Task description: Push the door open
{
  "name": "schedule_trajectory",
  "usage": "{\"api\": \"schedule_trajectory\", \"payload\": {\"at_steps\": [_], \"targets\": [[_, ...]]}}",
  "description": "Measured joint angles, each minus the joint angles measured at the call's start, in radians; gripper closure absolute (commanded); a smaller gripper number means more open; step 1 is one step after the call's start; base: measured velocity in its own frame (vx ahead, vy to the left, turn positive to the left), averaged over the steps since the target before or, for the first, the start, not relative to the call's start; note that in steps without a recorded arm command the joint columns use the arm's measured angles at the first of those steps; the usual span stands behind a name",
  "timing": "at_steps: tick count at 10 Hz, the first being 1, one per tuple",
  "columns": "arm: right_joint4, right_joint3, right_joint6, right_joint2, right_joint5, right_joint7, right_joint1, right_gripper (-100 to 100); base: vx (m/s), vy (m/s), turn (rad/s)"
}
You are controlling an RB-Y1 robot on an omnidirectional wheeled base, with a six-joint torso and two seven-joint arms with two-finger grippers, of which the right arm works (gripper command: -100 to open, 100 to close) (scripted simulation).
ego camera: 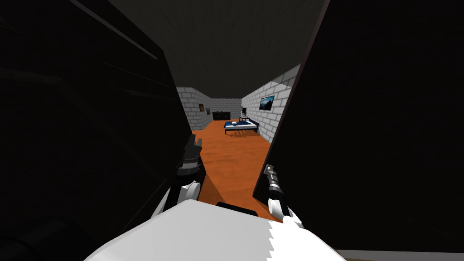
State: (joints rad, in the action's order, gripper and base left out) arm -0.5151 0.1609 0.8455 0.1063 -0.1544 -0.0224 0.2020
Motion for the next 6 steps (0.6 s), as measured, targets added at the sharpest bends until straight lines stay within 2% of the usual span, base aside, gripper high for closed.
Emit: {"api": "schedule_trajectory", "payload": {"at_steps": [1,3,4,5,6], "targets": [[-0.033,0.009,-0.019,-0.001,-0.005,-0.006,-0.016,100,0.126,0.016,-0.02],[-0.012,0.018,-0.013,0.007,-0.011,-0.008,0.001,100,0.081,0.013,-0.015],[0.037,0.03,0.01,0.009,-0.018,-0.011,0.023,100,0.2,0.05,-0.061],[0.068,0.037,0.032,0.013,-0.023,-0.008,0.026,100,0.128,0.037,-0.038],[0.068,0.043,0.03,0.017,-0.026,-0.008,0.026,100,0.039,0.007,-0.011]]}}
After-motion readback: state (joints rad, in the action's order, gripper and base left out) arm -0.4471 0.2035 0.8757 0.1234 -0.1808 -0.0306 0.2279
